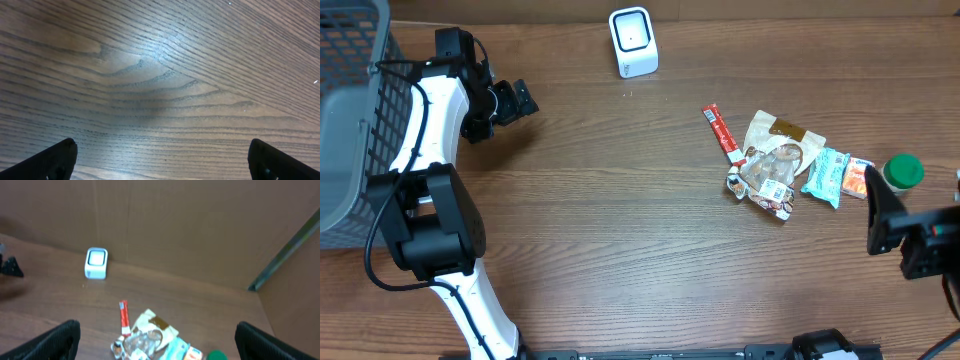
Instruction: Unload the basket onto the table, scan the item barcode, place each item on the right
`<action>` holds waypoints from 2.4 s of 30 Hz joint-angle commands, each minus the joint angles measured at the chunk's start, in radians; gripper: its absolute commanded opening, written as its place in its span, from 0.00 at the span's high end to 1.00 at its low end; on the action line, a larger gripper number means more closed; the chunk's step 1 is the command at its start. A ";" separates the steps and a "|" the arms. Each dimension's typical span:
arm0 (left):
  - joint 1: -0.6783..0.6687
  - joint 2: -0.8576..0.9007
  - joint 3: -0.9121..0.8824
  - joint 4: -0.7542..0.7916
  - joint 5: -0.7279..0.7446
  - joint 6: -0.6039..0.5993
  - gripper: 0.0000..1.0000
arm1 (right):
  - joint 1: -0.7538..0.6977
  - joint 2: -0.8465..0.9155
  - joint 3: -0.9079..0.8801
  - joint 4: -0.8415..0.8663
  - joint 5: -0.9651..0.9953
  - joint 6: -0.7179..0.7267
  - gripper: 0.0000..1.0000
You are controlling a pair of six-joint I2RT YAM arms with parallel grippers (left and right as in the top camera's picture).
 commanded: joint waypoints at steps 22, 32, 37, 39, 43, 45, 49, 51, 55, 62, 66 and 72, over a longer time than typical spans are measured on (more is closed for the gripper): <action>-0.015 -0.038 0.021 0.001 0.012 0.015 0.00 | -0.006 -0.637 -1.585 1.531 -0.018 0.148 0.00; -0.006 -0.037 0.021 0.001 0.012 0.015 0.00 | -0.006 -0.718 -1.785 1.705 -0.018 0.218 0.00; -0.010 -0.037 0.021 0.001 0.012 0.016 0.00 | -0.006 -0.805 -1.849 1.688 -0.018 0.218 0.00; -0.009 -0.038 0.021 0.001 0.012 0.015 0.00 | -0.006 -0.838 -1.878 1.683 -0.018 0.229 0.00; -0.006 -0.038 0.021 0.001 0.012 0.015 0.00 | -0.009 -0.899 -1.906 1.605 -0.014 0.271 0.00; -0.006 -0.038 0.021 0.001 0.012 0.015 0.00 | -0.010 -0.920 -1.906 1.540 -0.018 0.288 0.00; -0.009 -0.038 0.021 0.001 0.012 0.015 0.00 | -0.010 -0.927 -1.906 1.438 -0.018 0.296 0.00; -0.010 -0.038 0.021 0.001 0.012 0.015 0.00 | -0.010 -0.927 -1.906 1.382 -0.018 0.296 0.00; -0.010 -0.038 0.021 0.001 0.012 0.015 0.00 | -0.010 -0.927 -1.906 1.281 -0.019 0.296 0.00; -0.007 -0.038 0.021 0.001 0.012 0.015 0.00 | -0.031 -0.927 -1.906 1.283 -0.023 0.293 0.00; -0.008 -0.038 0.021 0.001 0.012 0.015 0.01 | -0.035 -0.927 -1.906 1.283 -0.018 0.292 0.00; -0.008 -0.037 0.021 0.001 0.012 0.015 0.00 | -0.033 -0.927 -1.906 1.283 -0.018 0.293 0.00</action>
